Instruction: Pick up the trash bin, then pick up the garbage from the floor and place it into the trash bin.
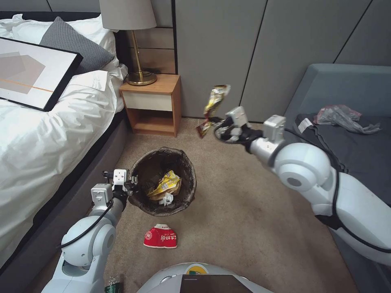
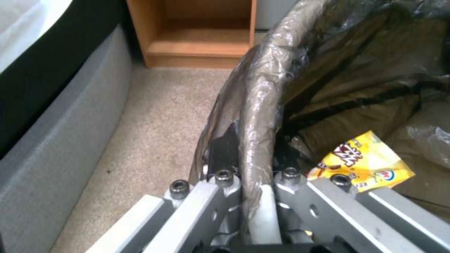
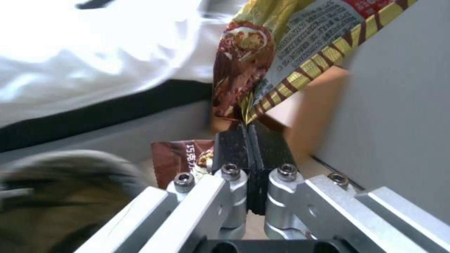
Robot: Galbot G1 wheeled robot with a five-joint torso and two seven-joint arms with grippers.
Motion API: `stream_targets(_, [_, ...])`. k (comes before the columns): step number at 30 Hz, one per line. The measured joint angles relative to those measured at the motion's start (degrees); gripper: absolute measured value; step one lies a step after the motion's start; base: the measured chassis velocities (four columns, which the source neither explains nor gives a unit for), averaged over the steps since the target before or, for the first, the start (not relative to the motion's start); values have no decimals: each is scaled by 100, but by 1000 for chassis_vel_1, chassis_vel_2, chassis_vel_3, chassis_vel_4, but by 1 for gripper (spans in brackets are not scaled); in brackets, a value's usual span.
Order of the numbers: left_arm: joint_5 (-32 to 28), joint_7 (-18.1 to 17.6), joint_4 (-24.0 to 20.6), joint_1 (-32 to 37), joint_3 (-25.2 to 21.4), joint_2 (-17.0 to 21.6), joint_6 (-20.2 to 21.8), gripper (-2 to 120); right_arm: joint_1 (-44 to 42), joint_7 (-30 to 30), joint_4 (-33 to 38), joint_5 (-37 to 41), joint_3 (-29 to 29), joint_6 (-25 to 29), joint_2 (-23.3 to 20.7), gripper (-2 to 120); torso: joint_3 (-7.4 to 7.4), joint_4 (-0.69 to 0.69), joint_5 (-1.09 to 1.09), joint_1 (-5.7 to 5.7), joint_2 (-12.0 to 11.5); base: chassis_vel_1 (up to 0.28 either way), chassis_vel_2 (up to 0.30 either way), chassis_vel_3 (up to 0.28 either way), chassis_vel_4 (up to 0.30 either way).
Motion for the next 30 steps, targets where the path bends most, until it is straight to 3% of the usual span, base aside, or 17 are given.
stream_targets(2, [28, 15, 60, -42, 25, -63, 0, 0, 1041, -470, -47, -77, -1111, 127, -167, 0, 0, 1, 3, 0, 0, 0, 0, 0, 0])
stream_targets(3, [28, 15, 60, -42, 25, -63, 0, 0, 1041, -470, -47, -77, -1111, 127, -167, 0, 0, 1, 3, 0, 0, 0, 0, 0, 0])
stream_targets(5, [33, 18, 128, -98, 21, -82, 0, 0, 1660, -419, -79, -41, -2009, 101, 214, 0, 0, 3, 0, 0, 0, 0, 0, 0, 0])
stream_targets(7, [28, 18, 164, -140, -3, -65, 0, 0, 1943, -398, -164, -56, -2575, 100, 515, 0, 0, 3, -1, 0, 0, 0, 0, 0, 0])
stream_targets(11, [18, 23, 204, -173, -35, -41, 0, 0, 2192, -402, -261, -90, -3073, 175, 688, 0, 0, 0, -1, 0, 0, 0, 0, 0, 0])
stream_targets(15, [-34, 32, 239, -208, -102, -20, 0, 0, 2643, -282, -695, -155, -4327, 314, 1174, 0, 0, 2, -2, 0, 0, 0, 0, 0, 0])
stream_targets(21, [-115, 30, 232, -225, -184, 33, 0, 0, 2394, -237, -1081, -420, -4718, 324, 1403, 0, 0, 0, -1, 0, 0, 0, 0, 0, 0])
stream_targets(30, [-122, 28, 208, -201, -171, 18, 0, 0, 1820, -400, -1286, -1019, -4617, 326, 1201, 0, 0, -1, 0, 0, 0, 0, 0, 0, 0])
